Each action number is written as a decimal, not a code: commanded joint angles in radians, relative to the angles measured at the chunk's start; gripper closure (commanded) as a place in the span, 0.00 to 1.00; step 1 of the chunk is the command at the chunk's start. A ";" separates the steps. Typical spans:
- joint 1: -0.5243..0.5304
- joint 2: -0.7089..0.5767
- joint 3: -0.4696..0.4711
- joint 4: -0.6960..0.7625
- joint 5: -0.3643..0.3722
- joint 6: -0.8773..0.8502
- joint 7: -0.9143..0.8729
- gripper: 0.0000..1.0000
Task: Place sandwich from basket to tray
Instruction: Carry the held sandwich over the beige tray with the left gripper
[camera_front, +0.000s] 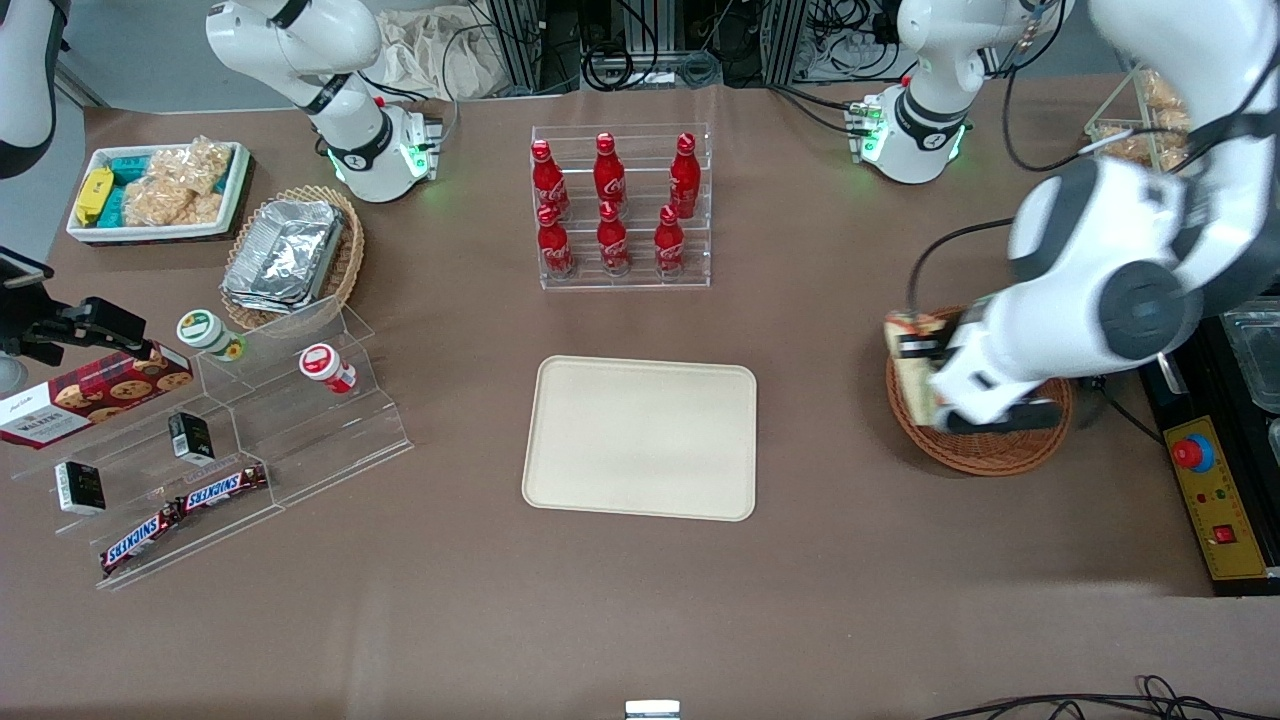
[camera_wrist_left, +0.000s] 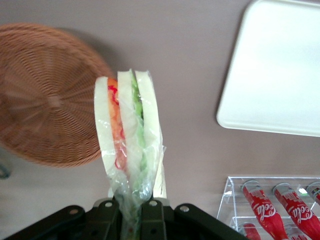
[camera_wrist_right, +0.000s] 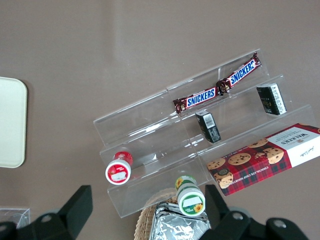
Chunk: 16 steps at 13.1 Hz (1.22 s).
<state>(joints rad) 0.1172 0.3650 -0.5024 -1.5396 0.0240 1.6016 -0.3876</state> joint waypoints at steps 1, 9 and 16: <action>-0.086 0.067 -0.004 0.030 0.017 0.091 0.010 1.00; -0.275 0.297 0.001 0.029 0.106 0.573 0.003 1.00; -0.289 0.388 0.004 0.015 0.175 0.635 -0.037 0.88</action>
<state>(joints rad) -0.1600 0.7448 -0.5035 -1.5392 0.1766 2.2338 -0.3944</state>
